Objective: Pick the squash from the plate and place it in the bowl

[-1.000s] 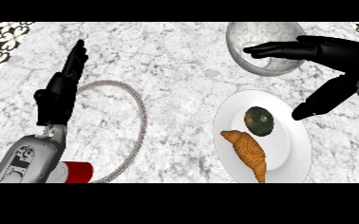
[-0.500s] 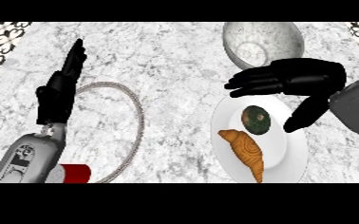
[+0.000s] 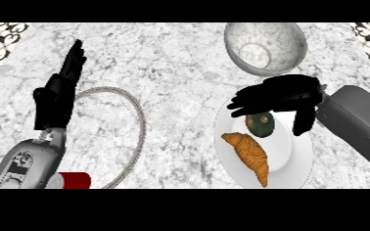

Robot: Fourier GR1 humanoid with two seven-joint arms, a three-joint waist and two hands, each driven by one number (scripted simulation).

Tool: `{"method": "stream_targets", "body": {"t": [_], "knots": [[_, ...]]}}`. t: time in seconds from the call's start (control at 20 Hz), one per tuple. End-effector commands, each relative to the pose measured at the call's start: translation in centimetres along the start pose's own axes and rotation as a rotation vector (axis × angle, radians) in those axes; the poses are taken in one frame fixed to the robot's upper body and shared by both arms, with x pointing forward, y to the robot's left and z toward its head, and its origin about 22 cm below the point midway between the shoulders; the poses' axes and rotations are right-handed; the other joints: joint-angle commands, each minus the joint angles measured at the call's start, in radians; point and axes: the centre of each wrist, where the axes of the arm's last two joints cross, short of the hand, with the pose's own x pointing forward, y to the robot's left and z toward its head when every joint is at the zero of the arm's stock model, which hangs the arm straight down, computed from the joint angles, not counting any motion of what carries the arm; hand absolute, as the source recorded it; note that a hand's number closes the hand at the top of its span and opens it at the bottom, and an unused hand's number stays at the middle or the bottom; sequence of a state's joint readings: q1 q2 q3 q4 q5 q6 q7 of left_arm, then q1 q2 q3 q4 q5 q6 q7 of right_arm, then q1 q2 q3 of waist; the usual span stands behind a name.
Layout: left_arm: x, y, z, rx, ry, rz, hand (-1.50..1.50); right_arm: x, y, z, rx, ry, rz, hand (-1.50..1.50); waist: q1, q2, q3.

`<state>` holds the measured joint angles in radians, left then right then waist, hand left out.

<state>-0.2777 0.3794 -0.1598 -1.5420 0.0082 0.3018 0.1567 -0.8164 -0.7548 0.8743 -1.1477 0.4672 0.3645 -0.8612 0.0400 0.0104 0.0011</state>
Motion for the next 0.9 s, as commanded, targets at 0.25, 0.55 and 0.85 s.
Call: {"method": "stream_targets", "body": {"t": [0.25, 0.55, 0.85], "knots": [[-0.1, 1.6, -0.3, 0.014, 0.009, -0.007, 0.0, -3.3, 0.8, -2.2, 0.086, -0.093, -0.065, -1.5, -0.015, -0.004, -0.001], [-0.2, 1.4, 0.1, 0.016, 0.013, 0.001, 0.0, -3.4, 3.7, -4.8, 0.108, -0.128, -0.051, -1.5, -0.027, -0.008, -0.001], [-1.4, -0.2, 1.2, 0.029, 0.004, -0.012, 0.0, -4.7, 3.4, -5.4, 0.13, -0.133, 0.01, 1.5, -0.024, -0.006, -0.001]]}}
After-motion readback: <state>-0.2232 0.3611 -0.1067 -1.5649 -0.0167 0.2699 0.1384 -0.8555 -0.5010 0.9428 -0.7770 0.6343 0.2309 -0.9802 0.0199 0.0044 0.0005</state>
